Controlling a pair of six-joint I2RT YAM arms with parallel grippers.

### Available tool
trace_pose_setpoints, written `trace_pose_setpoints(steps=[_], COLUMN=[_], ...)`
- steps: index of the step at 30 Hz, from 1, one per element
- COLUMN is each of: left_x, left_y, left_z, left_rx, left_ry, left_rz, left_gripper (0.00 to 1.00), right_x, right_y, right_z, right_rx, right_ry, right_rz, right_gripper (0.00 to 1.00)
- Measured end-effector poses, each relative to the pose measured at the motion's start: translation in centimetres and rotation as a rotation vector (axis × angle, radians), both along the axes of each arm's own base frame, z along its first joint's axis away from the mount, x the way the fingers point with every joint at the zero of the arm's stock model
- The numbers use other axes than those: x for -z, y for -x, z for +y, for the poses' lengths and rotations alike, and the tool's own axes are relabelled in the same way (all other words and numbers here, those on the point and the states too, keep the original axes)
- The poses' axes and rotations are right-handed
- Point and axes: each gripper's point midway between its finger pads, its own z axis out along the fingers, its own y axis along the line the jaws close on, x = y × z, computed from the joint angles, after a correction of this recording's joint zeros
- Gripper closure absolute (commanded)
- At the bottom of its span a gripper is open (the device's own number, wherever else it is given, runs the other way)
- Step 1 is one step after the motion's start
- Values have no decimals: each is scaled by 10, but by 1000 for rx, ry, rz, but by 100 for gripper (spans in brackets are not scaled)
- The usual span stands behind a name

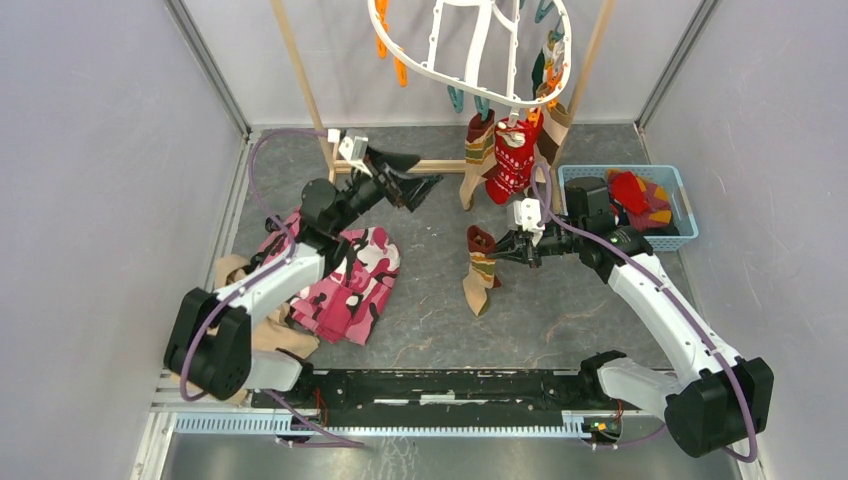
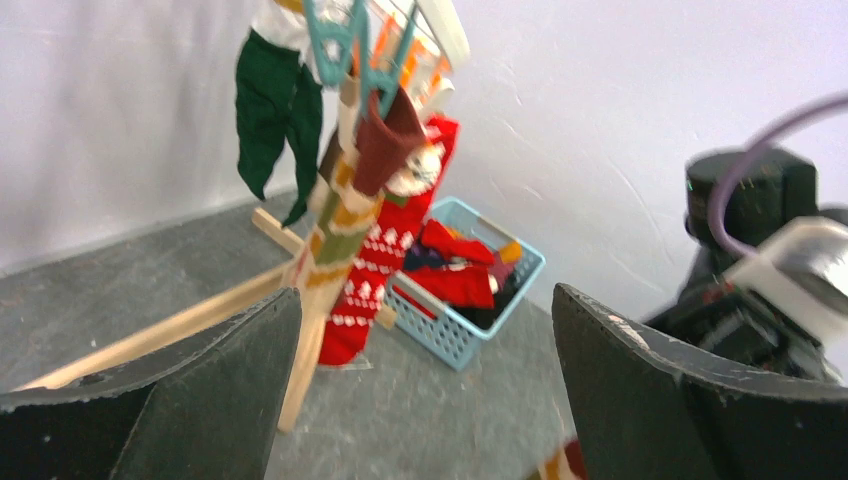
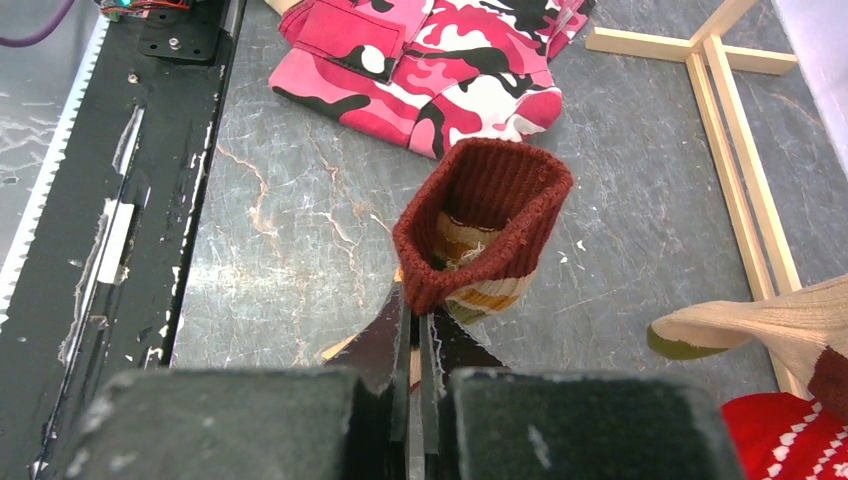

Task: Clip the socks to the hanger
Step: Pick up the sock from the bin, then open the clamp at the hanger.

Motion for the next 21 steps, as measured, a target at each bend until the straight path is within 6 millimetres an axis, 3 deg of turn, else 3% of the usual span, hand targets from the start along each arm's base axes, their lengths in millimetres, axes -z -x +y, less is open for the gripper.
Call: trace_pose_setpoints(steps=[4, 9, 16, 21], left_x=[-16, -22, -25, -37], left_y=[-33, -64, -82, -86], left_z=[-7, -15, -20, -23], left_rx=[-29, -58, -74, -75], left_ry=[48, 79, 80, 93], left_rz=[23, 55, 82, 64], left_gripper=[6, 11, 12, 19], right_x=[-1, -2, -3, -4], right_y=[1, 0, -1, -2], right_z=[0, 1, 1, 2], right_rx=[-2, 2, 5, 6], right_ry=[-5, -10, -13, -14], right_rz=[9, 10, 7, 8], right_gripper=[100, 100, 100, 100])
